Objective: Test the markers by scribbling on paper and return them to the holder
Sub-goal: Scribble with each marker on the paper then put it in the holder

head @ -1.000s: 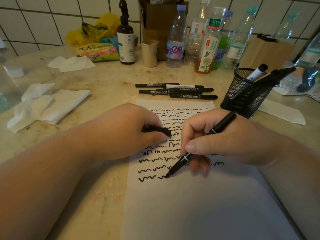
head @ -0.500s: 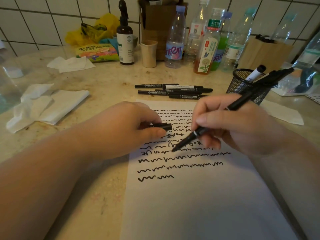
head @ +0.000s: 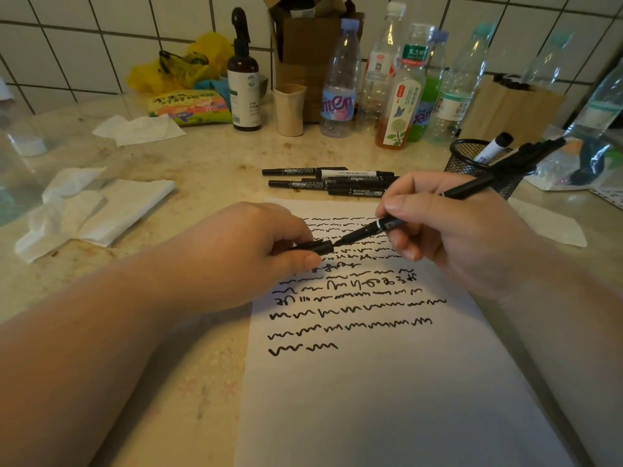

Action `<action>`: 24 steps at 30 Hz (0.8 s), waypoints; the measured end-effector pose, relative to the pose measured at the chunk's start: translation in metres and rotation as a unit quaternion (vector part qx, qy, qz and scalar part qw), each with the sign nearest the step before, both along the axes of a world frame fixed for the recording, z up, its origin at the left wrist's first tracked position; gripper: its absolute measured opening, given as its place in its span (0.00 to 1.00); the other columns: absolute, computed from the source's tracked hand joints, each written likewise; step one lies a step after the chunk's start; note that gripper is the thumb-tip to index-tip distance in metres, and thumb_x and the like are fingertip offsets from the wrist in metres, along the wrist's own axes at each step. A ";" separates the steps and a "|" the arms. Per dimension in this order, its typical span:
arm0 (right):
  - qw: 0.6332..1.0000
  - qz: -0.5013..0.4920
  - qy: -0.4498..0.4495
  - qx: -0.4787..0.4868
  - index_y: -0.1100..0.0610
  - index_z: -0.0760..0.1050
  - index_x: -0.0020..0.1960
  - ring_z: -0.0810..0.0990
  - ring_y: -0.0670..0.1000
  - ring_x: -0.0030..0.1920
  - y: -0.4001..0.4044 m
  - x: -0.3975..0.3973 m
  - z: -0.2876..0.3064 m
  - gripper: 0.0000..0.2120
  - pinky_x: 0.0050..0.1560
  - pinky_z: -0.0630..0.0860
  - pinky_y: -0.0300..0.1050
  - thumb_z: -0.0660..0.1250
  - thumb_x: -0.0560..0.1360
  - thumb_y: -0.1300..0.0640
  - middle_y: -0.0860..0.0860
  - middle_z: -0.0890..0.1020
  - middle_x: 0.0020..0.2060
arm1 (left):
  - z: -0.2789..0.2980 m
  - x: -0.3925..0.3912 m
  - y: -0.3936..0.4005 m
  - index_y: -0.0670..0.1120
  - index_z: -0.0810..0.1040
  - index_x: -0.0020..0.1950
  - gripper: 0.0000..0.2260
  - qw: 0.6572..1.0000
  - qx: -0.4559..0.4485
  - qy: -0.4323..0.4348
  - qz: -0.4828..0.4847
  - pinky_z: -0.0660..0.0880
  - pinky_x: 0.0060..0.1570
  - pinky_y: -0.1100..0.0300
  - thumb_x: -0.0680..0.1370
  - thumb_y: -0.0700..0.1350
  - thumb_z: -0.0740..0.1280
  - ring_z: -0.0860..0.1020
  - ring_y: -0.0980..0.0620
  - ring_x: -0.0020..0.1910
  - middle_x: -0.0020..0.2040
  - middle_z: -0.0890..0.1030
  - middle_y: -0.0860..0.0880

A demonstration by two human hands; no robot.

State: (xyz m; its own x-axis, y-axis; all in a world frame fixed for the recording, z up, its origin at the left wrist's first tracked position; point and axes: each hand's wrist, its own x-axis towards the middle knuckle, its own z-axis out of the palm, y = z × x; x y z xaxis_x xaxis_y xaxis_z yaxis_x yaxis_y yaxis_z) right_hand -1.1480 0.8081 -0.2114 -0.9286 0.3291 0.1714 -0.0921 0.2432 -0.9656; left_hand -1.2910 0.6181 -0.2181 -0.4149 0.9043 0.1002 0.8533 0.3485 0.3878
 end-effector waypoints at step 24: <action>0.999 0.035 0.018 0.002 0.56 0.85 0.43 0.85 0.58 0.34 -0.009 -0.002 0.003 0.10 0.36 0.82 0.46 0.74 0.64 0.53 0.60 0.85 0.35 | 0.002 0.016 0.004 0.57 0.79 0.49 0.14 0.998 0.062 0.021 -0.001 0.69 0.31 0.64 0.73 0.61 0.59 0.74 0.59 0.38 0.35 0.78 0.57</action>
